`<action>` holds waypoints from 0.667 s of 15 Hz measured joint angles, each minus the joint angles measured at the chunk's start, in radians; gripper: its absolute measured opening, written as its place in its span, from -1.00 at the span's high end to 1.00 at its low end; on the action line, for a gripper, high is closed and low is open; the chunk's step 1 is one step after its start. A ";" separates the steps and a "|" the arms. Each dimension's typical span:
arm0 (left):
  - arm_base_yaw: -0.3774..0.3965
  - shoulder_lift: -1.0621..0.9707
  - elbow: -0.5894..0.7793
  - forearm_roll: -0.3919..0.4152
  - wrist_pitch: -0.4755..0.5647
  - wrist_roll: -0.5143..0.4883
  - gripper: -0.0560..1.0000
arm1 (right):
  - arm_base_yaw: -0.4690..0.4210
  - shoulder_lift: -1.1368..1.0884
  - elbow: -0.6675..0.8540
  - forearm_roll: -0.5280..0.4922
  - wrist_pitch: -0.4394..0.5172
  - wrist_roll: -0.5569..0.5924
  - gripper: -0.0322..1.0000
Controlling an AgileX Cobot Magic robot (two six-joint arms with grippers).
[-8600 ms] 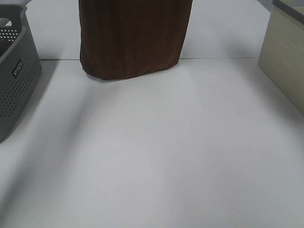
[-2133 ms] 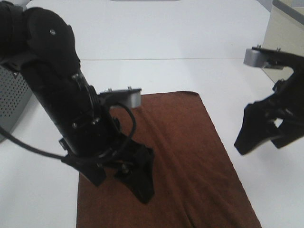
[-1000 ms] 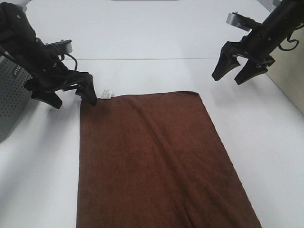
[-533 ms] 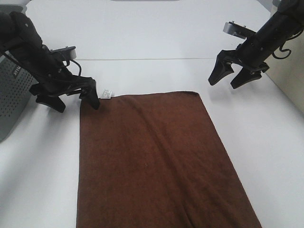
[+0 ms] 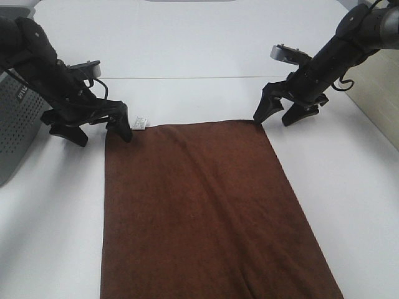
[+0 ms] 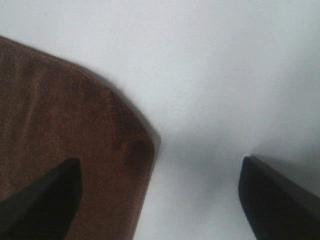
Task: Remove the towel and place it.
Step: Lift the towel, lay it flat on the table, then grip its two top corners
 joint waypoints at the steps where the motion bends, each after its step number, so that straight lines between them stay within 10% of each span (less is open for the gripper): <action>1: 0.000 0.000 0.000 0.000 0.000 0.000 -0.92 | 0.003 0.001 0.000 -0.004 -0.005 0.000 -0.66; 10: -0.022 0.024 -0.005 -0.121 -0.086 0.031 -0.82 | 0.069 0.036 -0.023 0.014 -0.035 0.002 -0.66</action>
